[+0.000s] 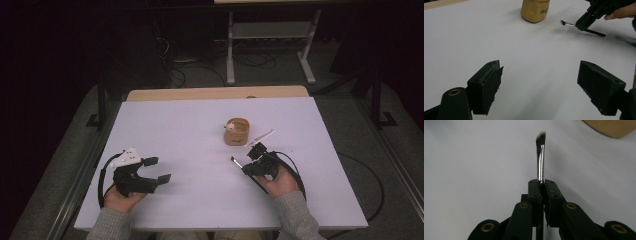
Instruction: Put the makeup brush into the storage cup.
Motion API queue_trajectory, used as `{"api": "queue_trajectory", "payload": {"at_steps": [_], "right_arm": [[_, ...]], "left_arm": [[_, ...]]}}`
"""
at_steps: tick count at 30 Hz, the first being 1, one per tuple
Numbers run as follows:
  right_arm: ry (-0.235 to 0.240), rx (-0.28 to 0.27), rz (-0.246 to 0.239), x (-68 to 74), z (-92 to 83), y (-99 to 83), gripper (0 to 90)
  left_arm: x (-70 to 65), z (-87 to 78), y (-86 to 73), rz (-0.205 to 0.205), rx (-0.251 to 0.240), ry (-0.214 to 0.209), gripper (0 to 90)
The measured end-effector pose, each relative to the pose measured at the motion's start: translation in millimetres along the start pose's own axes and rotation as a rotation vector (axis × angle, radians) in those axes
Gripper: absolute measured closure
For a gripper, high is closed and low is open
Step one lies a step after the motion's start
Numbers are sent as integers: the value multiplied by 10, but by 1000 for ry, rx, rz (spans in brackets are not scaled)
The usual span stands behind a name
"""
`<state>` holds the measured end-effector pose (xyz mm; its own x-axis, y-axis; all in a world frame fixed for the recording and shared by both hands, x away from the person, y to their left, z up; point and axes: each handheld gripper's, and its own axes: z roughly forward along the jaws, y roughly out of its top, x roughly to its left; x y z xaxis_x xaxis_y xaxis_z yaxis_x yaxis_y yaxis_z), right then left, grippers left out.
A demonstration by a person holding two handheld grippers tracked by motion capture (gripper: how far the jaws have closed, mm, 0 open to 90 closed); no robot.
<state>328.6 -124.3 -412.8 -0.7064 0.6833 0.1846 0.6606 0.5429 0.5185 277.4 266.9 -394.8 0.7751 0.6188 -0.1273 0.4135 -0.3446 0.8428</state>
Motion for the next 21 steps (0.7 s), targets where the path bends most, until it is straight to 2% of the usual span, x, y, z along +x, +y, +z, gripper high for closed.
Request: {"api": "queue_trajectory", "payload": {"at_steps": [2, 8, 15, 21], "right_arm": [[22, -18, 0, -8, -37, -7, 832], [49, -59, -28, -1, -113, -17, 832], [93, -88, -127, 80, -133, 20, 832], [161, -117, -198, 124, -175, 83, 832]], "left_arm": [[-14, 13, 6, 2, 0, -6, 186], [-39, 45, 26, 17, 12, -14, 190], [-104, 115, 77, 43, 31, -42, 198], [-184, 211, 165, 72, 53, -84, 213]]}}
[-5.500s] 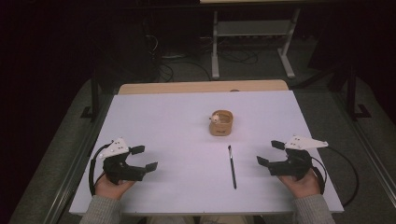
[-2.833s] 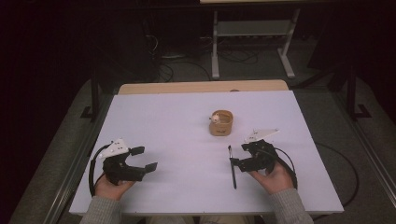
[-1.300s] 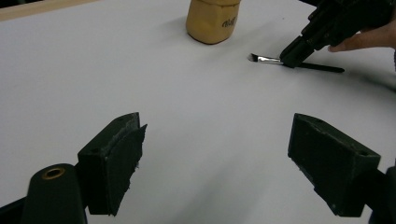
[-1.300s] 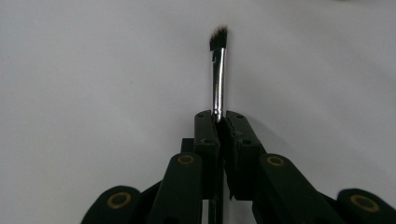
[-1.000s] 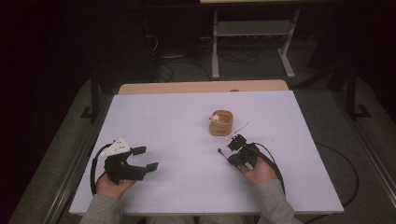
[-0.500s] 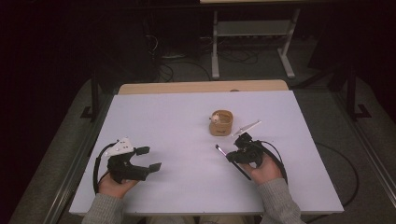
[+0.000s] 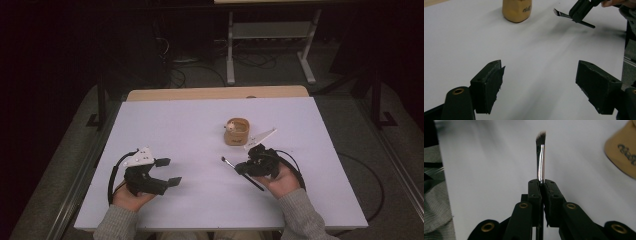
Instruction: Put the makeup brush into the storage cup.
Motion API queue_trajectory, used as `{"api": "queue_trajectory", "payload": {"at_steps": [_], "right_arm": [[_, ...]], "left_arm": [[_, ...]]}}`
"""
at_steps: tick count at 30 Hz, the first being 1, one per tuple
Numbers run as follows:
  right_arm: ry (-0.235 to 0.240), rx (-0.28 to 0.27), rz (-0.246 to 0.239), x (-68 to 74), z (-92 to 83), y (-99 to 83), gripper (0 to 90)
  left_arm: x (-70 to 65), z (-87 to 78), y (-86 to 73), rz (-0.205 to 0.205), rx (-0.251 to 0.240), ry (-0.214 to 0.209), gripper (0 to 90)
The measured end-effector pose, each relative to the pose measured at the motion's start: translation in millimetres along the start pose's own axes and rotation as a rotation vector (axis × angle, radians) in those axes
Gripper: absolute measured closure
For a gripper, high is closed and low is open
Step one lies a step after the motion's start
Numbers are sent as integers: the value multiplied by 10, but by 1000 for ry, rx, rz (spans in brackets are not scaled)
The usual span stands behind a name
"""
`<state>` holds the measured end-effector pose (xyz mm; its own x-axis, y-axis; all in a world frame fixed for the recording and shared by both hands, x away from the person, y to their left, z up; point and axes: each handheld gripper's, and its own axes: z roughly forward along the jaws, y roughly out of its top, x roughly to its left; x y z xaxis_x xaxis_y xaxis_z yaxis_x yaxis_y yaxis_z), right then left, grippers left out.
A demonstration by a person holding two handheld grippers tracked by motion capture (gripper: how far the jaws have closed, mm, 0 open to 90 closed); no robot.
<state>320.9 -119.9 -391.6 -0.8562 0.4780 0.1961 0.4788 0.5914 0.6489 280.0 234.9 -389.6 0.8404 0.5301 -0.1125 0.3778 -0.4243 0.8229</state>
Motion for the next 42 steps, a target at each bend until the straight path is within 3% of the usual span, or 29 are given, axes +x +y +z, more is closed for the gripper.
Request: {"api": "queue_trajectory", "payload": {"at_steps": [7, 14, 19, 22, 28, 34, 42], "right_arm": [[61, -16, -81, 66, -38, 157, 832], [133, -21, -216, 230, -39, 288, 832], [145, -12, -259, 310, -29, 328, 832], [166, -28, -300, 383, -36, 364, 832], [180, -2, -348, 457, 20, 388, 832], [185, 3, -410, 545, 64, 379, 832], [184, -7, -436, 583, 72, 379, 832]], "left_arm": [[-74, 100, 151, 25, 4, -70, 234], [-162, 189, 295, 57, 24, -118, 252], [-234, 243, 395, 87, 33, -161, 301], [-261, 305, 443, 93, 60, -209, 358], [-283, 385, 461, 100, 85, -278, 463], [-279, 438, 481, 90, 105, -330, 596], [-276, 455, 478, 93, 120, -364, 745]]}}
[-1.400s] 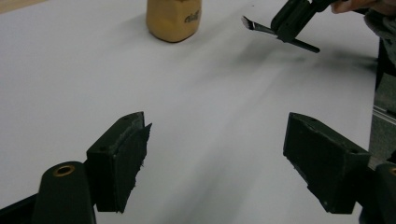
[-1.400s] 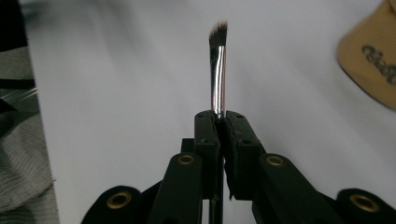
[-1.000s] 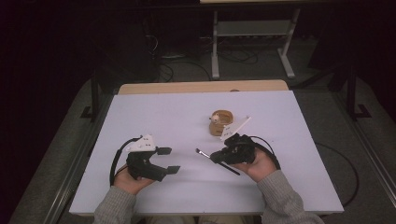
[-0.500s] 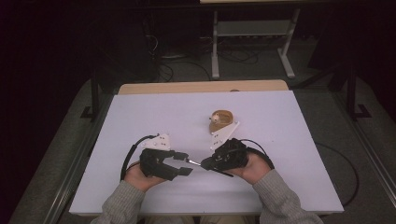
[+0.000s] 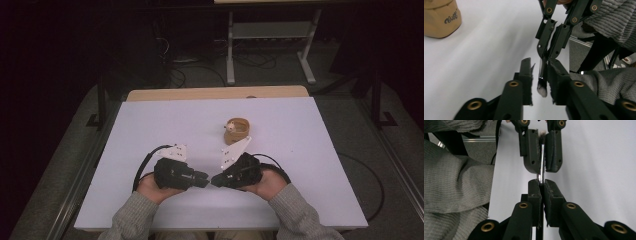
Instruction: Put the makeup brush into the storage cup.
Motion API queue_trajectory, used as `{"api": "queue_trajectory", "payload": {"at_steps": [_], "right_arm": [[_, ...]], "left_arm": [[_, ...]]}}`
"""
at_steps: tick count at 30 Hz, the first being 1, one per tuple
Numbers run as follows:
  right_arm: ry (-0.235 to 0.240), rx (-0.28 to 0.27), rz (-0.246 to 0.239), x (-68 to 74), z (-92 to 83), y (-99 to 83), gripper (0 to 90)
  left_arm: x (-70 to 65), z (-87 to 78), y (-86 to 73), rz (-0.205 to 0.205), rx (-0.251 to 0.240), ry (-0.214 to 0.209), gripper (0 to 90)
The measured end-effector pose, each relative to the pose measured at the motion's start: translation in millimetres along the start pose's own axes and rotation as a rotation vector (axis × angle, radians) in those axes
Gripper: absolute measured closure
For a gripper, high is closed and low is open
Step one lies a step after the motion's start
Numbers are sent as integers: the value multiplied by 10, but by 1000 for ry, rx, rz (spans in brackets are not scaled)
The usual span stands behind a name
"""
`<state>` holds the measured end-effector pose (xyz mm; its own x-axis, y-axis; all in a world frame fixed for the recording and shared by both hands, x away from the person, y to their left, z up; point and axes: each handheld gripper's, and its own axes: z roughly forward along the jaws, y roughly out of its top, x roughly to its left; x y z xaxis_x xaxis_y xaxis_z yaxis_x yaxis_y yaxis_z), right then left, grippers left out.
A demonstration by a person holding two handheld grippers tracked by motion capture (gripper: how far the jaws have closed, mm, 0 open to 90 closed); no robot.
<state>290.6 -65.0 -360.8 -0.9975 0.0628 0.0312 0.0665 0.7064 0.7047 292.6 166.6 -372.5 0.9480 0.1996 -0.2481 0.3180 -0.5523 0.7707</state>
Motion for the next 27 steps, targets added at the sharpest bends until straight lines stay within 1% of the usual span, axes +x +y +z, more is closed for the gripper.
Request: {"api": "queue_trajectory", "payload": {"at_steps": [2, 5, 6, 9, 10, 11, 12, 13, 14, 15, 17, 18, 19, 20, 21, 22, 24, 25, 26, 27], "right_arm": [[-2, -1, 1, 0, 9, -2, 832], [-2, 4, -13, -9, 60, 1, 832], [-5, 6, -20, 3, 71, 8, 832], [-13, 18, -42, 25, 89, 10, 832], [-10, 22, -43, 28, 91, 8, 832], [-10, 22, -43, 28, 91, 8, 832], [-16, 33, -56, 51, 101, 15, 832], [-16, 33, -56, 51, 101, 15, 832], [-21, 33, -67, 73, 112, 24, 831], [-23, 29, -61, 80, 108, 23, 830], [-19, 20, -58, 79, 92, 32, 820], [-24, 19, -61, 80, 84, 40, 791], [-24, 19, -61, 80, 84, 40, 791], [-44, 24, -55, 83, 77, 51, 723], [-50, 30, -44, 70, 78, 66, 720], [-51, 47, -44, 73, 85, 100, 714], [-47, 52, -41, 75, 97, 110, 710], [-60, 80, -41, 78, 132, 140, 718], [-60, 95, -43, 80, 143, 152, 725], [-58, 101, -47, 80, 156, 161, 731]], "left_arm": [[2, -1, 0, 2, 4, -4, 795], [11, -14, -5, -7, 12, -9, 814], [22, -19, -8, -13, 12, -25, 825], [19, -9, -8, -12, 20, -33, 839], [18, -2, -7, -11, 35, -38, 841], [18, -2, -7, -11, 35, -38, 842], [9, -4, 1, -6, 55, -40, 842], [9, -4, 1, -6, 55, -40, 842], [-2, -10, 9, -2, 62, -38, 843], [-25, -28, 25, 1, 59, -28, 843], [-32, -55, 44, 11, 58, -23, 844], [-43, -64, 52, 9, 56, -15, 844], [-43, -64, 52, 9, 56, -15, 844], [-50, -73, 62, 12, 59, -9, 844], [-55, -76, 73, 19, 65, 0, 844], [-75, -69, 95, 20, 79, 17, 844], [-80, -64, 106, 26, 83, 19, 844], [-87, -61, 115, 27, 89, 23, 844], [-93, -55, 129, 31, 95, 31, 844], [-93, -54, 133, 31, 97, 30, 844]]}}
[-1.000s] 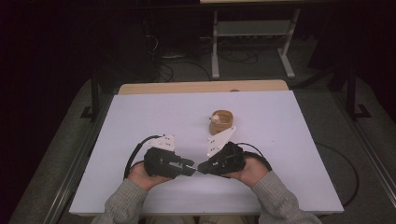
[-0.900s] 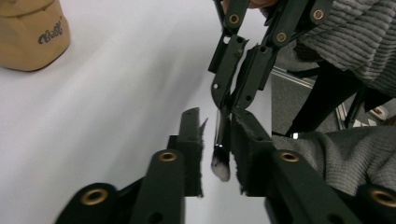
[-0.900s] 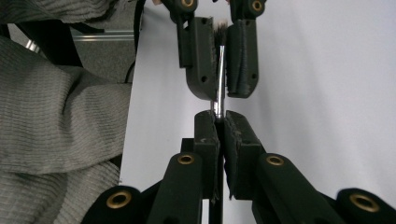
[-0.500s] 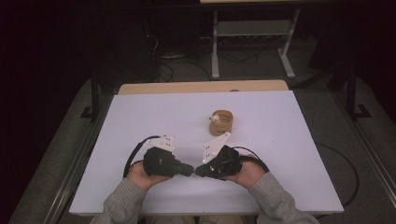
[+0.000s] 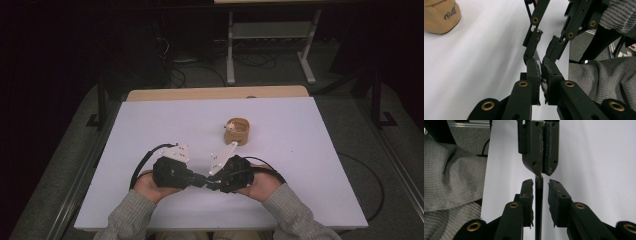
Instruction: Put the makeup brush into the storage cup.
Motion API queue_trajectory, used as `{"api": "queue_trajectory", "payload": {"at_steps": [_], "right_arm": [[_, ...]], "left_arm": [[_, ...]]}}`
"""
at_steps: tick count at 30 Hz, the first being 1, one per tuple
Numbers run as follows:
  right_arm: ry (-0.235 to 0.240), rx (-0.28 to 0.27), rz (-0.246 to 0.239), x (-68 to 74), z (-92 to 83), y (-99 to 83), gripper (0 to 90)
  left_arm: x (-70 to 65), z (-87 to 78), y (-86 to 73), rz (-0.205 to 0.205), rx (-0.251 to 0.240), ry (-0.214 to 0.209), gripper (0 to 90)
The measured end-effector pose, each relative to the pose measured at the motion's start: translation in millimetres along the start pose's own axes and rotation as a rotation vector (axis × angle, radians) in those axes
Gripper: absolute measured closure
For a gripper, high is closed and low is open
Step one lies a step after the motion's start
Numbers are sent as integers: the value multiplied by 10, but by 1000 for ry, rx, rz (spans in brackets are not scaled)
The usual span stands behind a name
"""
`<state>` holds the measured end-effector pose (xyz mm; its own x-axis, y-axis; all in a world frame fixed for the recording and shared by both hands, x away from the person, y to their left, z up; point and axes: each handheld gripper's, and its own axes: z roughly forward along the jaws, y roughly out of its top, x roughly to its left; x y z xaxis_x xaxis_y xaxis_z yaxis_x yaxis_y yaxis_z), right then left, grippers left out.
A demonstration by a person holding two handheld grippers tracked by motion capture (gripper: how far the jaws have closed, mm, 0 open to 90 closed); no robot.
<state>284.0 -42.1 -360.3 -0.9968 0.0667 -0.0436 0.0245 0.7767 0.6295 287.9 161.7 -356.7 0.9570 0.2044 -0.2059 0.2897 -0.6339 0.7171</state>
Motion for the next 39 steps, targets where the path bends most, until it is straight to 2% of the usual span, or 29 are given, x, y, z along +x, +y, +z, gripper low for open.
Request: {"api": "queue_trajectory", "payload": {"at_steps": [4, 10, 11, 12, 14, 16, 17, 18, 21, 24, 27, 29, 35, 39], "right_arm": [[4, 28, 3, -5, 24, 27, 812], [35, 38, 19, -15, 17, 27, 828], [38, 34, 25, -19, 9, 21, 829], [42, 36, 29, -24, -3, 12, 829], [45, 28, 40, -44, -24, -15, 830], [47, 24, 54, -61, -46, -43, 829], [47, 24, 54, -61, -46, -43, 829], [47, 25, 62, -71, -69, -73, 829], [46, 18, 84, -99, -110, -122, 829], [43, 1, 112, -136, -166, -174, 830], [42, -17, 126, -168, -206, -210, 830], [39, -35, 156, -217, -266, -267, 830], [37, -80, 206, -318, -373, -378, 830], [25, -84, 228, -365, -404, -429, 830]], "left_arm": [[-12, -3, 22, 5, -4, 4, 844], [-56, 2, 51, 37, 4, 25, 816], [-59, -3, 54, 33, 3, 33, 734], [-58, -15, 54, 37, 3, 29, 704], [-67, -26, 51, 37, -6, 35, 662], [-61, -81, 37, 28, -21, 62, 613], [-61, -81, 37, 28, -21, 62, 588], [-58, -120, 18, 22, -31, 87, 552], [-51, -159, -17, 8, -39, 102, 505], [-50, -173, -44, 7, -44, 106, 501], [-40, -175, -100, -8, -54, 112, 490], [-28, -185, -171, -23, -64, 123, 485], [-28, -204, -289, -56, -89, 155, 467], [-25, -224, -327, -60, -98, 167, 455]]}}
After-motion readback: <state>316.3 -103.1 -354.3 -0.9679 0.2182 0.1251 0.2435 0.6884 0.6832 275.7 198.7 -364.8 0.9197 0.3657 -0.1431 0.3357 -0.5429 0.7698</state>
